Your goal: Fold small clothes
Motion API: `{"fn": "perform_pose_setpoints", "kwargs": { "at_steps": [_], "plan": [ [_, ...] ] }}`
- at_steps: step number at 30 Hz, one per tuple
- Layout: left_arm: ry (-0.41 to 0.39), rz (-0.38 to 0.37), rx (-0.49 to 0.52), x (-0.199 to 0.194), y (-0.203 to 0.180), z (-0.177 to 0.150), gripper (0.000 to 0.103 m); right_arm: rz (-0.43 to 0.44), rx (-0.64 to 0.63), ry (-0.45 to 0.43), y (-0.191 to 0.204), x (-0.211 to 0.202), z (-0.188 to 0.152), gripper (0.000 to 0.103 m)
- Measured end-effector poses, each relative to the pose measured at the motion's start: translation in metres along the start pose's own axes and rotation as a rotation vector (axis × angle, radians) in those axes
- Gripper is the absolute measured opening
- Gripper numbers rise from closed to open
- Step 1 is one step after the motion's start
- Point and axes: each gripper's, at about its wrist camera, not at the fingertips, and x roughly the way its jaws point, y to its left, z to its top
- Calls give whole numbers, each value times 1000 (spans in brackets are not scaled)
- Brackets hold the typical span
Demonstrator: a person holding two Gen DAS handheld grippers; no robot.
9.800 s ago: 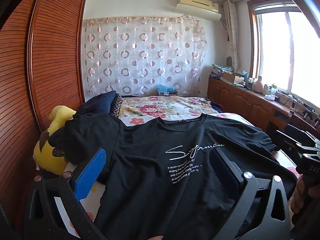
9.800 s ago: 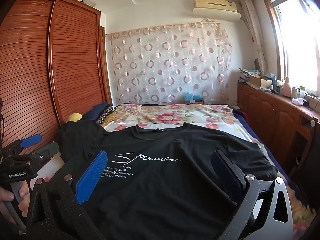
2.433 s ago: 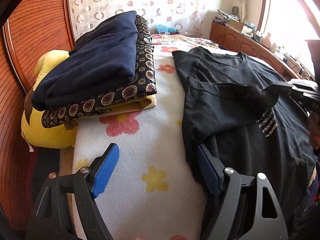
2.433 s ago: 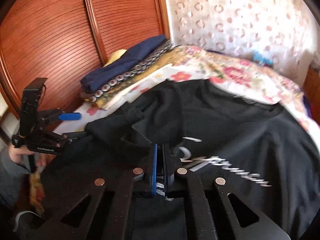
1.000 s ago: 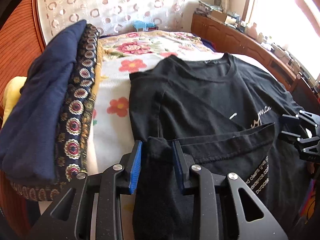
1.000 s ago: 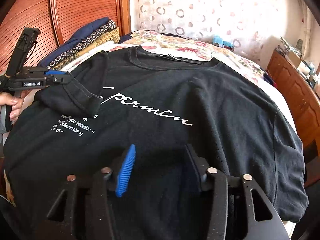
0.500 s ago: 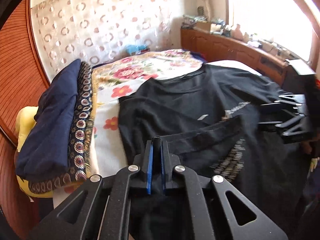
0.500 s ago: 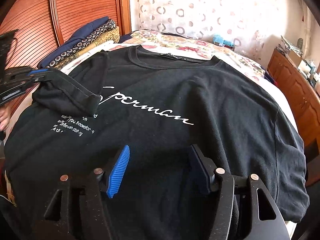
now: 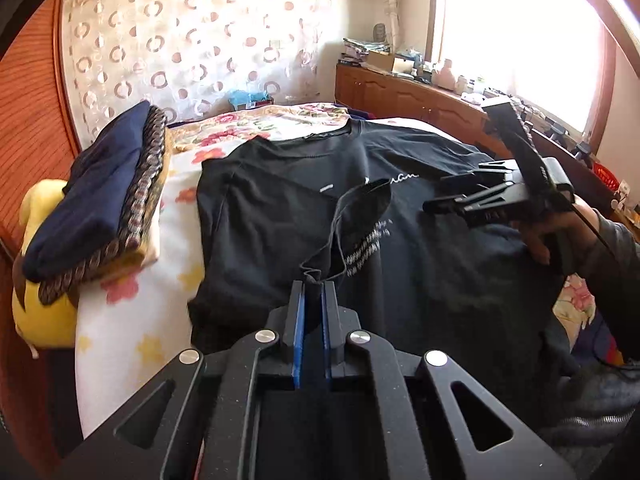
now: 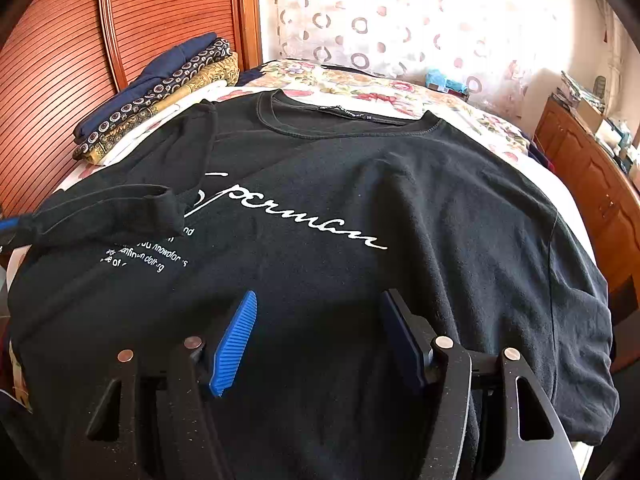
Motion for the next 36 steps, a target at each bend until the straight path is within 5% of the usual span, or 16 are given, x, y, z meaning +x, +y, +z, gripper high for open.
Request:
{"fn": "perform_pose_setpoints", "kwargs": {
  "at_steps": [6, 14, 28, 36],
  "plan": [
    [-9, -44, -53, -12, 3, -12, 12, -1, 0, 0, 0, 0, 0, 67],
    [-43, -17, -48, -17, 4, 1, 37, 0, 0, -1, -1, 0, 0, 68],
    [37, 129, -48, 54, 28, 30, 42, 1, 0, -1, -1, 0, -1, 68],
    [125, 130, -27, 93, 23, 34, 42, 1, 1, -2, -1, 0, -1, 69]
  ]
}}
